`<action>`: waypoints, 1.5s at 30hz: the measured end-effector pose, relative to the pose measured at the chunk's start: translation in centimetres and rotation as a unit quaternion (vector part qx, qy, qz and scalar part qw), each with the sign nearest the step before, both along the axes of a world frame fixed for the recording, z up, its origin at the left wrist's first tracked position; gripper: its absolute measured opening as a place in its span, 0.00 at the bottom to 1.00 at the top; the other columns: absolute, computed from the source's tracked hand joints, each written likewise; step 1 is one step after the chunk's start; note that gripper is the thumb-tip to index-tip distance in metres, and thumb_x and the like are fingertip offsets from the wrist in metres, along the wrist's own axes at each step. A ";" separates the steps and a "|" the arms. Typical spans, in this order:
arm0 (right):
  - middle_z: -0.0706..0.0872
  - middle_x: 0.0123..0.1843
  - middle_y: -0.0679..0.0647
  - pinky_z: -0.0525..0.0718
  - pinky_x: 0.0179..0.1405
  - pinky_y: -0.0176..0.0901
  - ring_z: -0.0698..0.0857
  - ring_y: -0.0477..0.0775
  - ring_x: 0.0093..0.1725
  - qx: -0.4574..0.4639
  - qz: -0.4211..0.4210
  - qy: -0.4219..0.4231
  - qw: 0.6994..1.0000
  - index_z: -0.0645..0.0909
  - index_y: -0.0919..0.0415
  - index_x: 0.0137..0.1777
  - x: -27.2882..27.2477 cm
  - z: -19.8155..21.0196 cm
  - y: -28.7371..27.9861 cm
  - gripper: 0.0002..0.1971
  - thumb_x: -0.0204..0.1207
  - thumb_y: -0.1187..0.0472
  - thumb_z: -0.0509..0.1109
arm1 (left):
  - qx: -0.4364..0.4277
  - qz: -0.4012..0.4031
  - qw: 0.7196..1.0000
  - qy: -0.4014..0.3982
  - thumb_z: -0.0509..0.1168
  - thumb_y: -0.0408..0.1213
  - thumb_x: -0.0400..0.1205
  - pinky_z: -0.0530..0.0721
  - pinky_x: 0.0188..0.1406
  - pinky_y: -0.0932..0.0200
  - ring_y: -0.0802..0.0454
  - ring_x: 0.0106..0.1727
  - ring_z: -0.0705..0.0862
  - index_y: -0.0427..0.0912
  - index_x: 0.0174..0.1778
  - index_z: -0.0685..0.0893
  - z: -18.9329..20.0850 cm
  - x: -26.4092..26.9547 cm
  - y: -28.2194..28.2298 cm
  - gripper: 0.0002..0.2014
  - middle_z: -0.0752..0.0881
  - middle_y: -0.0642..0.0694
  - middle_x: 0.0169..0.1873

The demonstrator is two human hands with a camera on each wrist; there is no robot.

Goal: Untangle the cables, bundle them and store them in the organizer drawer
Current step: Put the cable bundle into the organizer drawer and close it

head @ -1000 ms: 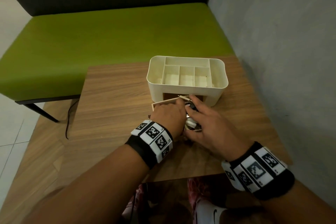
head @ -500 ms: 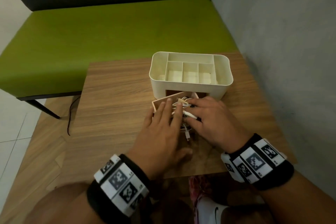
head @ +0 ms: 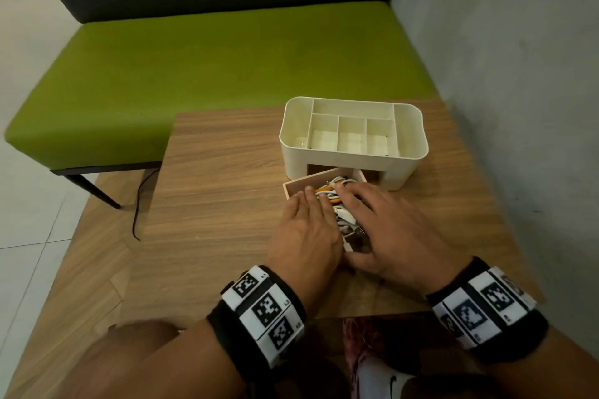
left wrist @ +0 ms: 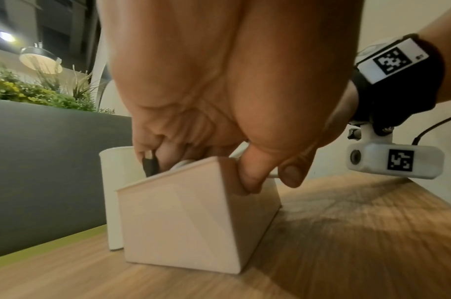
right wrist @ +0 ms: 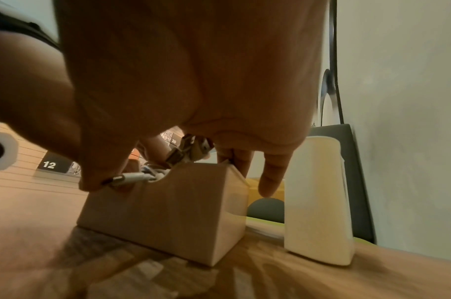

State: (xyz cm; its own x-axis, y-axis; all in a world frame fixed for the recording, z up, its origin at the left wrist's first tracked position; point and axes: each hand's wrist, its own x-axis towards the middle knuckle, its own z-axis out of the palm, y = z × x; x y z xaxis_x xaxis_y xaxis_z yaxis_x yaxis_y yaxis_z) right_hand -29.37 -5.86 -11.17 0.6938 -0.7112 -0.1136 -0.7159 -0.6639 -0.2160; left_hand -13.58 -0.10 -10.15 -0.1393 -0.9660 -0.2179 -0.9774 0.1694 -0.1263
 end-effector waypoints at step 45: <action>0.86 0.68 0.63 0.85 0.61 0.63 0.86 0.64 0.65 -0.107 0.001 -0.113 0.988 0.83 0.67 0.69 -0.3 -0.9 -2.2 0.28 0.66 0.71 0.79 | -0.042 0.067 0.994 0.075 0.26 0.40 0.82 0.70 0.71 0.27 0.19 0.75 0.69 0.30 0.84 0.46 -2.3 -2.0 -1.3 0.33 0.57 0.23 0.81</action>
